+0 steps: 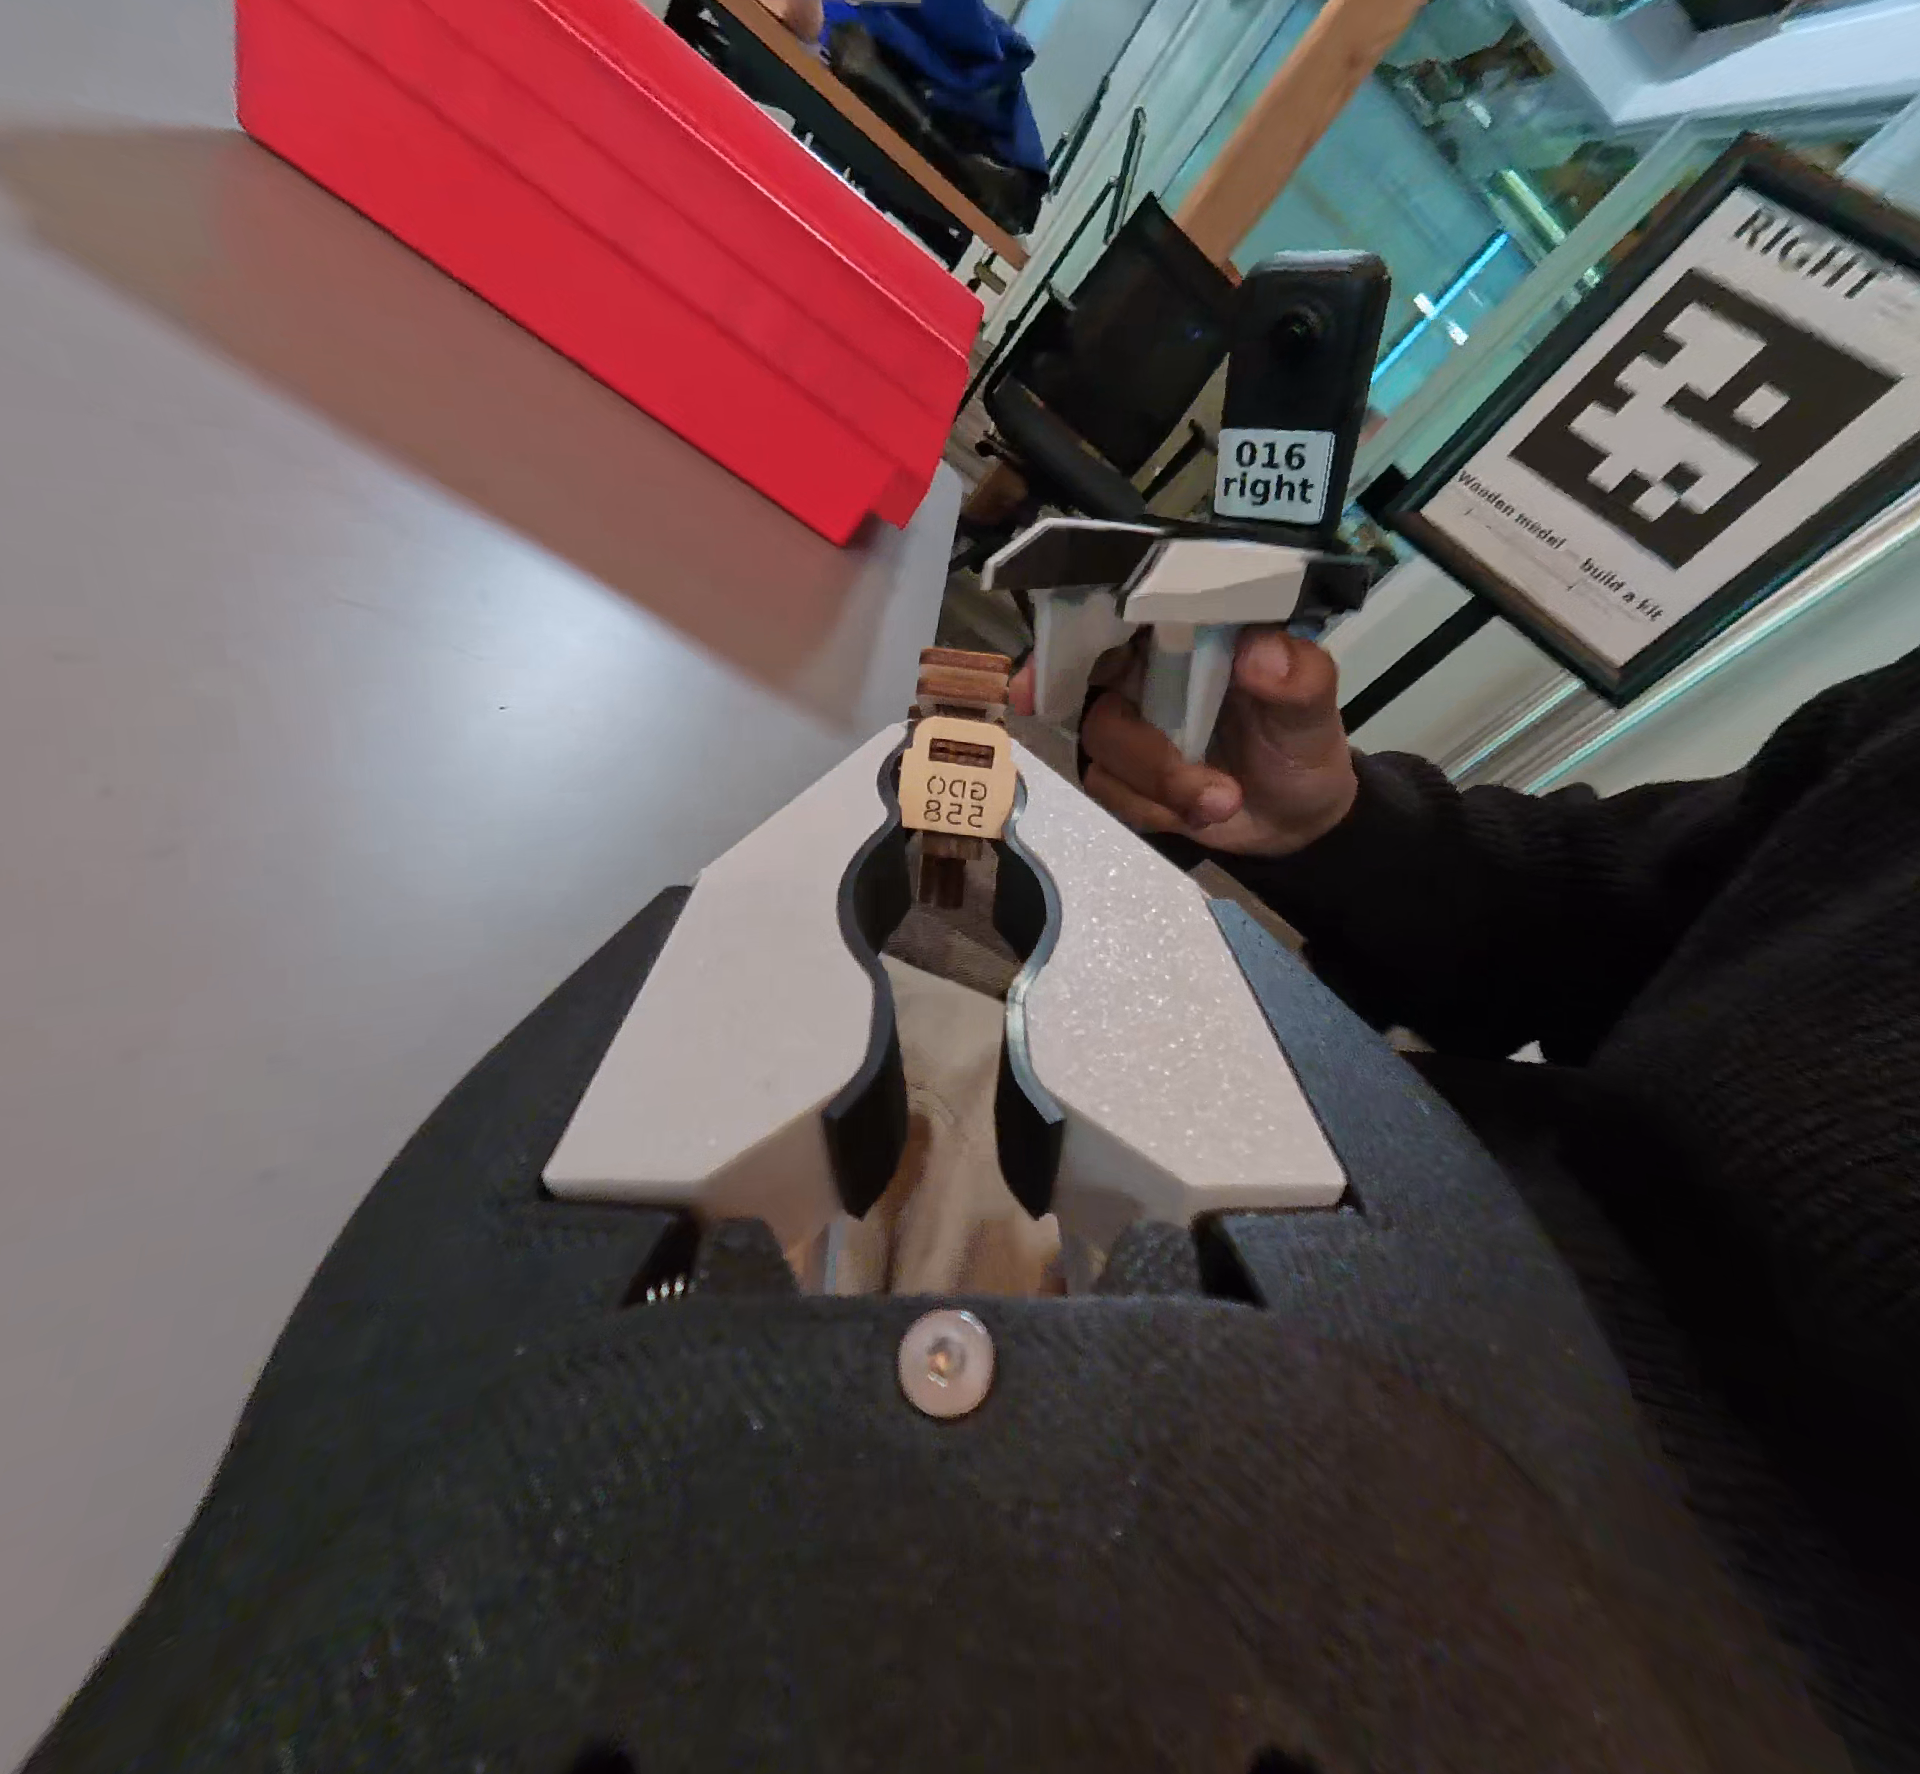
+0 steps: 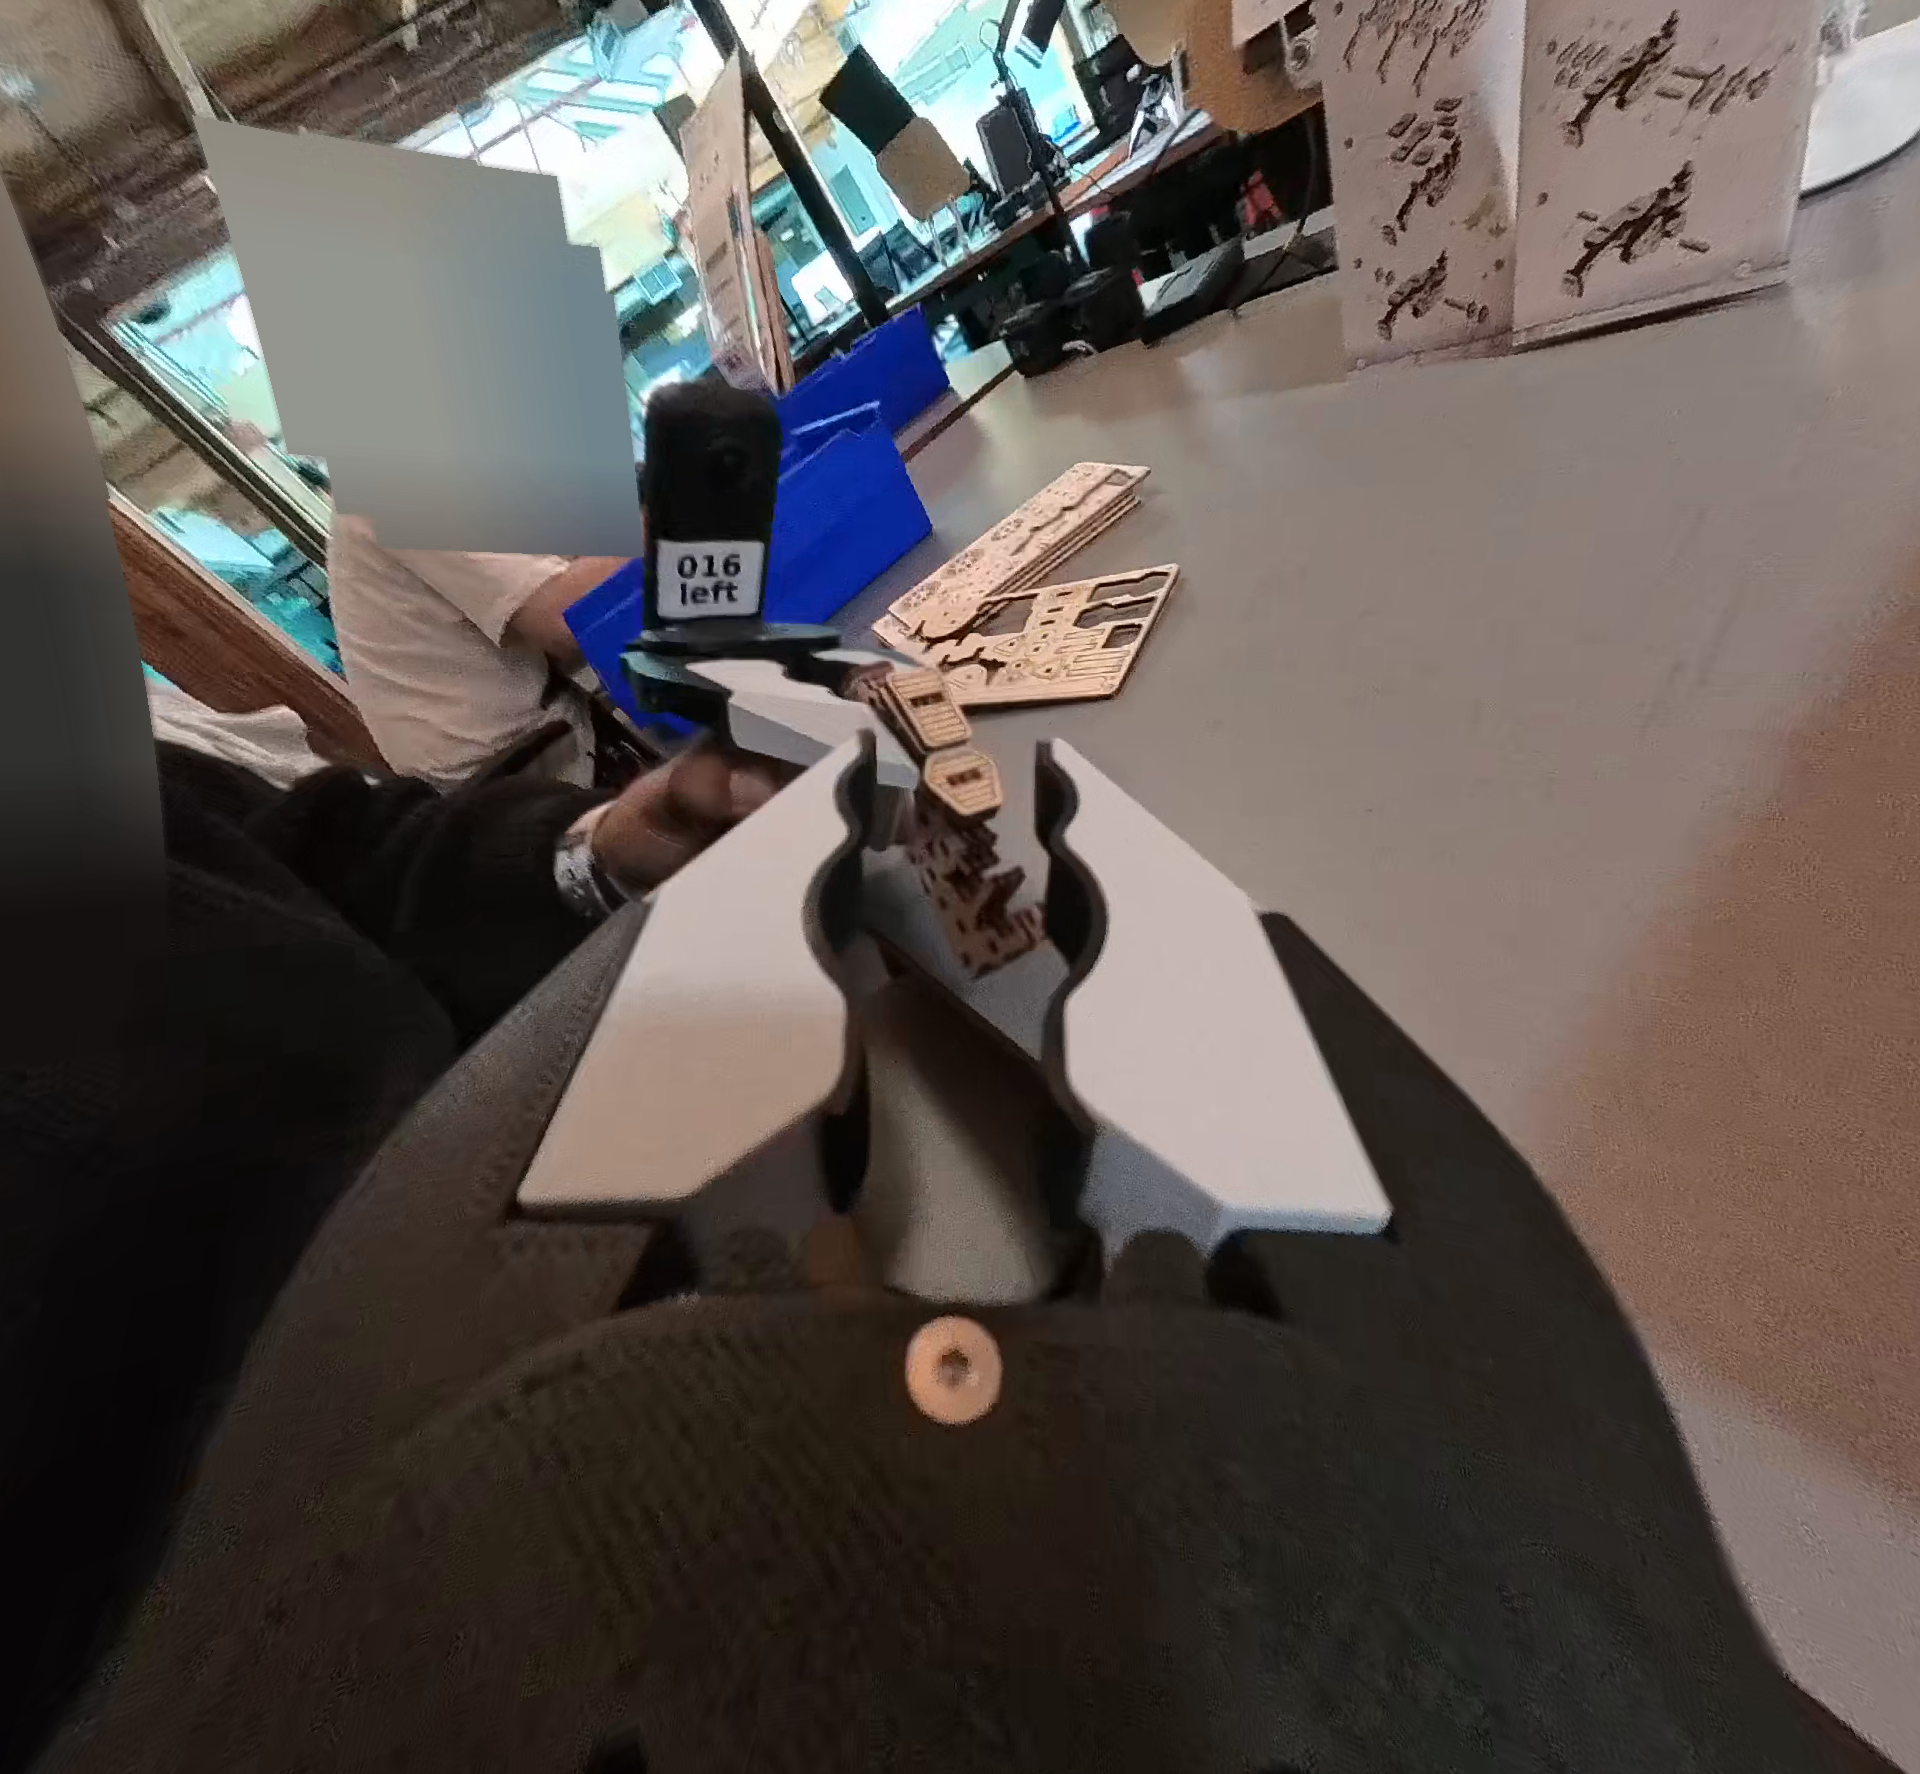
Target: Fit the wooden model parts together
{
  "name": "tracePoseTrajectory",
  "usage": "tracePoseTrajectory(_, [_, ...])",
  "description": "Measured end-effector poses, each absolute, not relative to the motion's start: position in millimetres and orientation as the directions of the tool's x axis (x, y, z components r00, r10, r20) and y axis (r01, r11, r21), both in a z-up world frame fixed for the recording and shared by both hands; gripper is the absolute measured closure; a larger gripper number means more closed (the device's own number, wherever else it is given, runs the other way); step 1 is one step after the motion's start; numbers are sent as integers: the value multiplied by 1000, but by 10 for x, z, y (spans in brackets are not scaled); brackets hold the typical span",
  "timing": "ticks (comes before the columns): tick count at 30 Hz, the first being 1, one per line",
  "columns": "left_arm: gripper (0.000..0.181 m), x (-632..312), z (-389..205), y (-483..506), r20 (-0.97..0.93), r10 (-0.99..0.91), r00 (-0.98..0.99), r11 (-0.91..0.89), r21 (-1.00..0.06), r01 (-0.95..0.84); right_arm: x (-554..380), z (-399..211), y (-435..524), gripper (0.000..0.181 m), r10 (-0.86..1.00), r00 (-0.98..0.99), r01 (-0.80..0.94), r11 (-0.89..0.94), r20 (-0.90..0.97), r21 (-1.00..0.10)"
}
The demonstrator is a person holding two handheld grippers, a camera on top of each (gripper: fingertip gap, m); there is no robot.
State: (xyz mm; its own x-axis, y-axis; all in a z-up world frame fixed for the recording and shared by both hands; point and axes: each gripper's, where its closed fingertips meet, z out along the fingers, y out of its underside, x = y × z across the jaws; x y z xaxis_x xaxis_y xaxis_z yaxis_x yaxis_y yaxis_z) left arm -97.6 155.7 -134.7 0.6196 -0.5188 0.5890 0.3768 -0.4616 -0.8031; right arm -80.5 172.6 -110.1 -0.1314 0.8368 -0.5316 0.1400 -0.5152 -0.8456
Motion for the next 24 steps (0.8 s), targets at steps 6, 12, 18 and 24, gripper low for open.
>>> tracePoseTrajectory(6, [173,-1259,-1335,1474,838,-395,376,-503,-540,675,-1073,-1271,1546,126,983,-75,263,-143,-168,-954])
tracePoseTrajectory(12, [173,-1627,-1418,1299,926,-279,254,-417,-355,837,-1406,-1424,1270,113,988,-146,332,101,55,-938])
tracePoseTrajectory(18, [173,-1750,-1398,1117,939,-258,228,-338,-308,889,-1604,-1564,1127,119,852,-183,366,522,491,-770])
tracePoseTrajectory(24, [174,-1666,-1282,1086,927,-315,206,-335,-311,889,-1576,-1565,1199,134,751,-152,394,642,642,-658])
